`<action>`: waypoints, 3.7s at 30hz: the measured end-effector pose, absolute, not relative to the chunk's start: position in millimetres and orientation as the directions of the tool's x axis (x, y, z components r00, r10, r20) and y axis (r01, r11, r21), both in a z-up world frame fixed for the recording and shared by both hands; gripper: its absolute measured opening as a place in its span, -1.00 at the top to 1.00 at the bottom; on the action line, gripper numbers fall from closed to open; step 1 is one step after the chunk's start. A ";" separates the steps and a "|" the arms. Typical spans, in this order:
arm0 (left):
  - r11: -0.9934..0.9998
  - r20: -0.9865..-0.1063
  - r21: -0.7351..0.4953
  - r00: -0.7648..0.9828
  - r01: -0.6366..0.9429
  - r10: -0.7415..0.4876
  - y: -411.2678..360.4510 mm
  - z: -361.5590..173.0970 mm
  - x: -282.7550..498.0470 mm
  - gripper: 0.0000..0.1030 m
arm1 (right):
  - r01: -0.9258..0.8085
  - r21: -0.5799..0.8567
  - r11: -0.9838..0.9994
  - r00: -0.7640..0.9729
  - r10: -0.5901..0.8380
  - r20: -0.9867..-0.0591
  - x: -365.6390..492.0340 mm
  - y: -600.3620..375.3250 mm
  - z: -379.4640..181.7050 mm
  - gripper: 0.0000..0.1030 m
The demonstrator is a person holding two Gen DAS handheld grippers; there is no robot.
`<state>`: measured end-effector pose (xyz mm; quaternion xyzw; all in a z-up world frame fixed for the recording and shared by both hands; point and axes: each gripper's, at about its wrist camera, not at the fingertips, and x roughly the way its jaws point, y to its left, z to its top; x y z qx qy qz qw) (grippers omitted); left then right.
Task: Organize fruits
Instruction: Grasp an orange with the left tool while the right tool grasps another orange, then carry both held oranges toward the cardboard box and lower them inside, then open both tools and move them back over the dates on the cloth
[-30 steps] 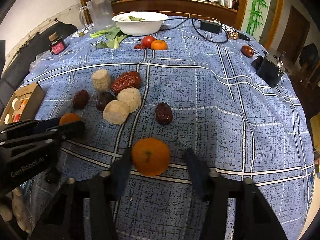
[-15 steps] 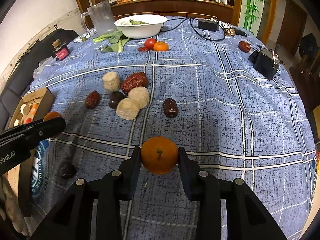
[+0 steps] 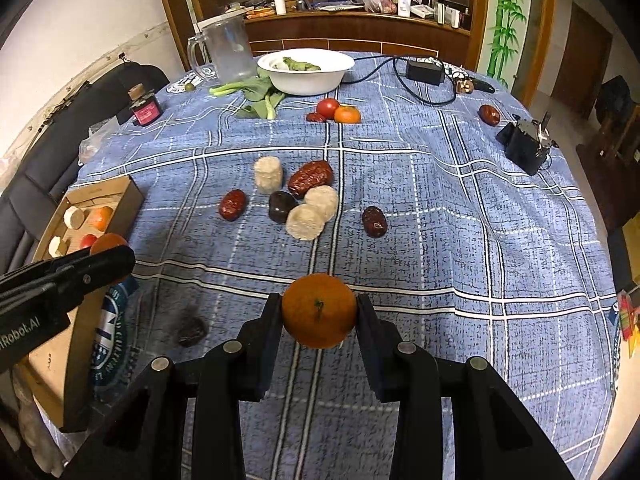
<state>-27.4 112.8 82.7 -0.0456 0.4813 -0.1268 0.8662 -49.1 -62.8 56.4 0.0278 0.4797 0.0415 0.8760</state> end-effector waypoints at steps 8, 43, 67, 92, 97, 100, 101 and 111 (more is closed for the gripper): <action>0.970 -0.809 -0.144 0.541 0.196 -0.230 112.1 104.7 -41.4 0.41 | -0.083 0.073 0.994 0.550 0.107 -0.828 -58.9 -43.4 70.5 0.24; 0.996 -0.803 -0.063 0.589 0.063 -0.088 197.8 117.9 -73.2 0.40 | -0.259 0.056 0.964 0.554 0.196 -0.809 -81.3 59.2 88.4 0.23; 0.987 -0.869 -0.097 0.494 -0.128 -0.021 339.2 59.0 -46.8 0.40 | -0.362 0.163 0.918 0.417 0.316 -0.853 -48.6 172.1 63.7 0.22; 0.986 -0.903 -0.121 0.425 -0.116 -0.061 353.6 33.2 -12.9 0.23 | -0.365 0.145 0.920 0.341 0.278 -0.898 -10.6 214.3 17.2 0.21; 0.973 -0.892 -0.173 0.444 -0.155 -0.089 362.2 51.5 -21.6 0.20 | -0.366 0.158 0.917 0.339 0.290 -0.895 -12.1 211.1 21.9 -0.06; 0.959 -0.871 -0.219 0.480 -0.181 -0.108 366.9 75.2 -30.7 -0.03 | -0.362 0.164 0.918 0.366 0.302 -0.880 -16.0 204.4 33.6 -0.08; 0.955 -0.864 -0.230 0.492 -0.187 -0.111 366.6 82.1 -33.1 -0.08 | -0.358 0.164 0.919 0.381 0.304 -0.873 -18.4 200.9 38.4 -0.08; 0.964 -0.827 -0.265 0.507 0.028 -0.243 272.1 122.8 -23.6 -0.12 | -0.090 0.275 0.957 0.484 0.283 -0.828 -51.4 85.1 57.8 -0.19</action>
